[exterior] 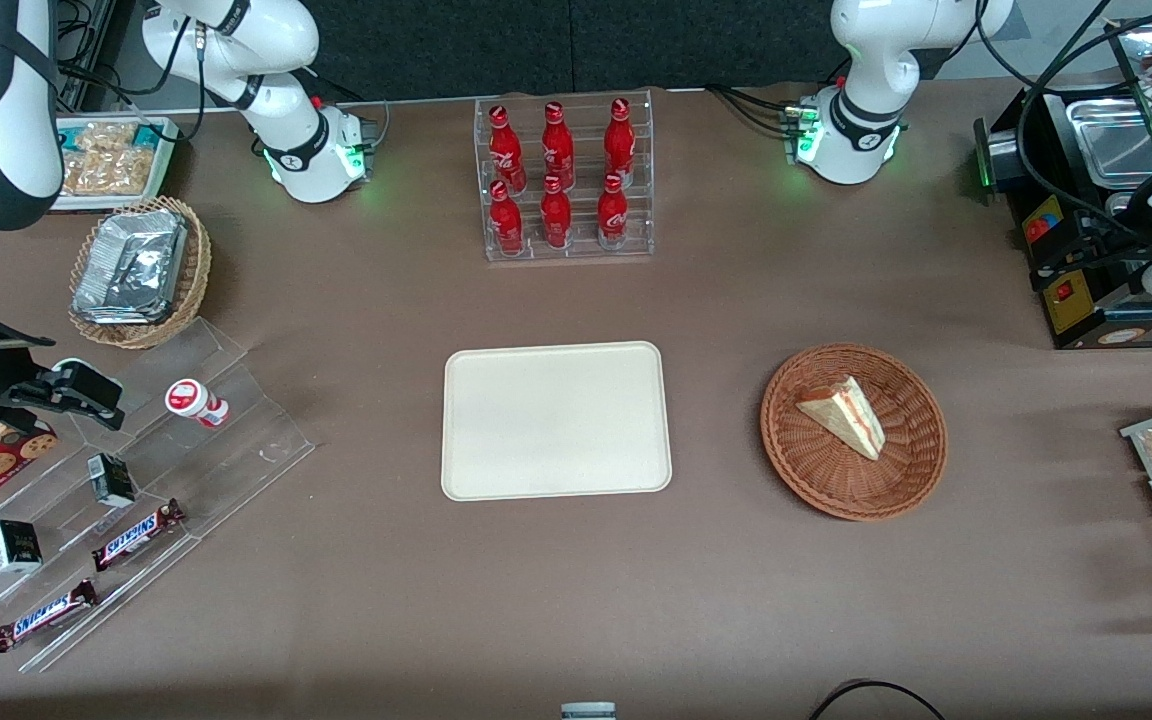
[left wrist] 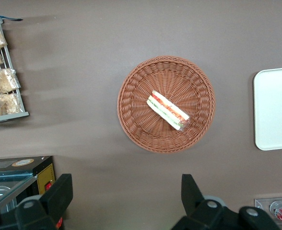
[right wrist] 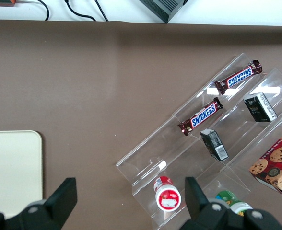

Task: Place sandwich from basket to tray
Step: 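Move the left gripper from rest toward the sandwich in the wicker basket, then lower the left gripper onto the sandwich and close it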

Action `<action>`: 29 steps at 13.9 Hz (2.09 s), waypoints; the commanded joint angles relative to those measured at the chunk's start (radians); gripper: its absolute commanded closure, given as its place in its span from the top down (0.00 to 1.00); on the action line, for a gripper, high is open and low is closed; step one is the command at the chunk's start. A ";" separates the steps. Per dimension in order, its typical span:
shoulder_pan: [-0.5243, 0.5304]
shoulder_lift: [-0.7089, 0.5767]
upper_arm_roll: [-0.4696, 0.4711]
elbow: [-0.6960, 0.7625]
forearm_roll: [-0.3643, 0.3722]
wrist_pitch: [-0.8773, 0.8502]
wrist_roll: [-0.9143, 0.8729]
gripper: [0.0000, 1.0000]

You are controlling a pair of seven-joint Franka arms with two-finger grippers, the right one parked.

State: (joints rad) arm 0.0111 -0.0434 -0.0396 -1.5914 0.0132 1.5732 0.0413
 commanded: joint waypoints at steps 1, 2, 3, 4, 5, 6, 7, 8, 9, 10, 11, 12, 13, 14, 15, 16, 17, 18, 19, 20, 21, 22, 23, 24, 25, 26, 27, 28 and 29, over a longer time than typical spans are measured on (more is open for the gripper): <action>0.012 0.007 -0.011 0.022 0.005 -0.027 0.011 1.00; 0.012 0.011 -0.011 0.019 0.005 -0.028 -0.001 1.00; 0.012 0.014 -0.011 0.010 0.001 -0.035 -0.027 1.00; 0.010 0.036 -0.013 -0.002 -0.004 -0.042 -0.110 1.00; 0.007 0.058 -0.020 -0.009 -0.009 -0.038 -0.229 1.00; 0.000 0.094 -0.034 -0.019 -0.009 -0.029 -0.339 1.00; -0.003 0.123 -0.036 -0.028 -0.009 -0.010 -0.418 1.00; -0.005 0.152 -0.036 -0.047 -0.009 0.008 -0.470 1.00; -0.005 0.163 -0.036 -0.091 -0.010 0.058 -0.512 1.00; -0.008 0.162 -0.036 -0.157 -0.010 0.135 -0.568 1.00; -0.017 0.160 -0.036 -0.220 -0.010 0.215 -0.651 1.00; -0.019 0.161 -0.036 -0.267 -0.009 0.278 -0.719 1.00; -0.026 0.163 -0.036 -0.313 -0.009 0.344 -0.777 1.00; -0.036 0.168 -0.036 -0.353 -0.010 0.407 -0.840 1.00; -0.046 0.178 -0.036 -0.386 -0.010 0.463 -0.918 1.00; -0.065 0.198 -0.036 -0.403 -0.009 0.513 -0.998 1.00; -0.082 0.224 -0.036 -0.409 -0.009 0.543 -1.071 1.00; -0.095 0.247 -0.036 -0.410 -0.009 0.570 -1.124 1.00; -0.099 0.263 -0.036 -0.421 -0.009 0.599 -1.147 1.00; -0.111 0.270 -0.036 -0.449 -0.010 0.649 -1.158 1.00; -0.118 0.272 -0.036 -0.485 -0.010 0.709 -1.179 1.00; -0.120 0.278 -0.036 -0.518 -0.010 0.759 -1.199 1.00; -0.120 0.287 -0.036 -0.547 -0.010 0.809 -1.207 1.00; -0.120 0.302 -0.036 -0.570 -0.010 0.852 -1.207 1.00; -0.120 0.318 -0.036 -0.591 -0.009 0.893 -1.209 1.00; -0.120 0.335 -0.036 -0.610 -0.007 0.925 -1.209 1.00; -0.120 0.352 -0.036 -0.617 -0.007 0.950 -1.209 1.00; -0.120 0.365 -0.036 -0.619 -0.007 0.965 -1.209 1.00; -0.120 0.373 -0.036 -0.621 -0.007 0.973 -1.209 1.00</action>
State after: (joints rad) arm -0.1037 0.3176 -0.0778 -2.2058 0.0093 2.5170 -1.1507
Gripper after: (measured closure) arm 0.000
